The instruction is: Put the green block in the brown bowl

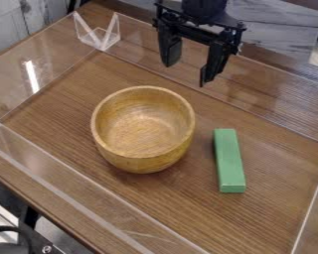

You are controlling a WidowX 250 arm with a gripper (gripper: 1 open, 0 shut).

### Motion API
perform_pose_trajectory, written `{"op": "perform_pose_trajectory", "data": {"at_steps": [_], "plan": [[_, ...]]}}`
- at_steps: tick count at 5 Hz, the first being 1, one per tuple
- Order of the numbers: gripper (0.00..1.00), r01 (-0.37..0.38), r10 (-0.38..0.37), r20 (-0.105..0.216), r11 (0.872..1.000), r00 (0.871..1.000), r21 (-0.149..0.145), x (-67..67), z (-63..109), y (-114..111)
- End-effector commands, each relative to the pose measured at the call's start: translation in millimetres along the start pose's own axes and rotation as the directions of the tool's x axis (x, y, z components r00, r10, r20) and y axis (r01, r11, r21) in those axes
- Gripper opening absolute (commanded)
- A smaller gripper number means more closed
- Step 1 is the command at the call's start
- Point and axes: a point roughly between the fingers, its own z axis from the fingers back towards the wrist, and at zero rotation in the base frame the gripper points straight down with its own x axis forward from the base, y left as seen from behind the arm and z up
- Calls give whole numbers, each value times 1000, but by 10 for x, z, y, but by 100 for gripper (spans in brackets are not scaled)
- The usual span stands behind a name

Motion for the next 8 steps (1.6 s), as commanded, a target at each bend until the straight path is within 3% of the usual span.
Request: {"op": "perform_pose_trajectory", "data": {"at_steps": [1, 2, 3, 4, 6, 8], "plan": [[100, -130, 130, -1, 991, 992, -32, -81, -114, -227], [100, -298, 300, 6, 952, 954, -74, -197, -366, -615], [100, -418, 425, 43, 901, 904, -115, -283, -611, -980], [100, -548, 565, 67, 818, 822, -177, -240, -797, -1102], [100, -569, 591, 63, 797, 804, -203, -160, -829, -950], [100, -580, 602, 52, 787, 797, -211, -122, -875, -863]]}}
